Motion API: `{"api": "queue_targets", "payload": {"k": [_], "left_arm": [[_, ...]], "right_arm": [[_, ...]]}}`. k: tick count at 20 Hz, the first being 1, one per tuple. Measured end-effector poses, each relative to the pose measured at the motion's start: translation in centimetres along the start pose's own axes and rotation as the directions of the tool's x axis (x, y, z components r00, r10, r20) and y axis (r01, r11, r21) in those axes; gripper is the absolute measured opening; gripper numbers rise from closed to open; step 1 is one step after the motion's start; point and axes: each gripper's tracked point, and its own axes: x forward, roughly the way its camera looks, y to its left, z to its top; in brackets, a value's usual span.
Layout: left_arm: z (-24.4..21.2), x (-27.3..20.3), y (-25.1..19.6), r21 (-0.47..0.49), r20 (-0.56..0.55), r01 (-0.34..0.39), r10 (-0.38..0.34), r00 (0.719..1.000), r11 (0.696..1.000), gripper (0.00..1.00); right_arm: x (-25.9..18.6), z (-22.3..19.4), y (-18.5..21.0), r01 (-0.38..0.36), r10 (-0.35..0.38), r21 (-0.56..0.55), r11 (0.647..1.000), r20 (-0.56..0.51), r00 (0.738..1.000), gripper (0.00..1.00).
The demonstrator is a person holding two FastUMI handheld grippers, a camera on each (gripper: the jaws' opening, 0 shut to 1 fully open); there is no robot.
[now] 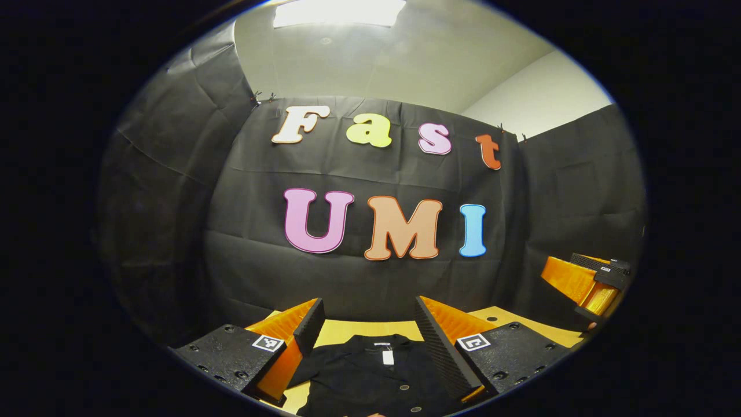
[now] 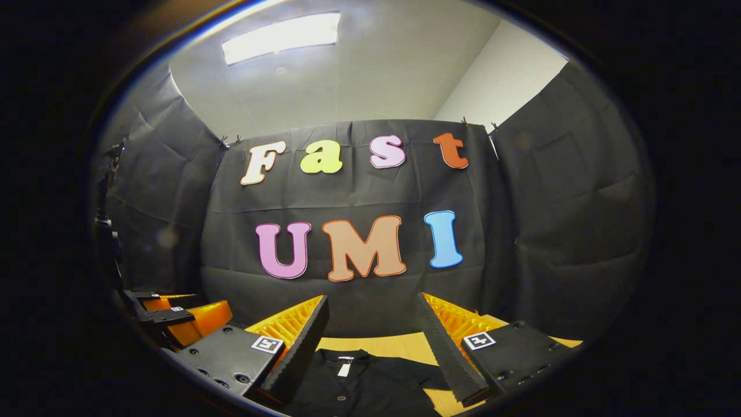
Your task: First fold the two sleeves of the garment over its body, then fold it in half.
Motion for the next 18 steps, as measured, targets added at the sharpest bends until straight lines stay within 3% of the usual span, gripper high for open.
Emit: {"api": "queue_targets", "payload": {"k": [1, 3, 6, 18], "left_arm": [[-0.1, 0.1, 0.0, -0.002, 0.001, 0.000, 0.000, 1.000, 1.000, 0.92], [0.0, 0.3, 0.2, -0.002, 0.002, -0.001, 0.001, 1.000, 1.000, 0.92], [-0.3, 0.5, 0.1, 0.006, -0.002, -0.001, 0.001, 1.000, 1.000, 0.92], [-0.2, 0.9, 0.3, 0.006, -0.001, -0.014, 0.014, 1.000, 1.000, 0.92]], "right_arm": [[0.1, -0.1, 0.1, -0.003, 0.003, 0.000, 1.000, -0.002, 1.000, 0.96], [0.3, 0.1, 0.2, -0.005, 0.005, -0.003, 1.000, -0.002, 1.000, 0.93], [0.6, -0.3, 0.2, -0.008, 0.008, -0.003, 1.000, -0.011, 1.000, 0.96], [1.5, -0.2, 0.1, -0.013, 0.013, 0.002, 1.000, -0.019, 1.000, 0.93]]}}
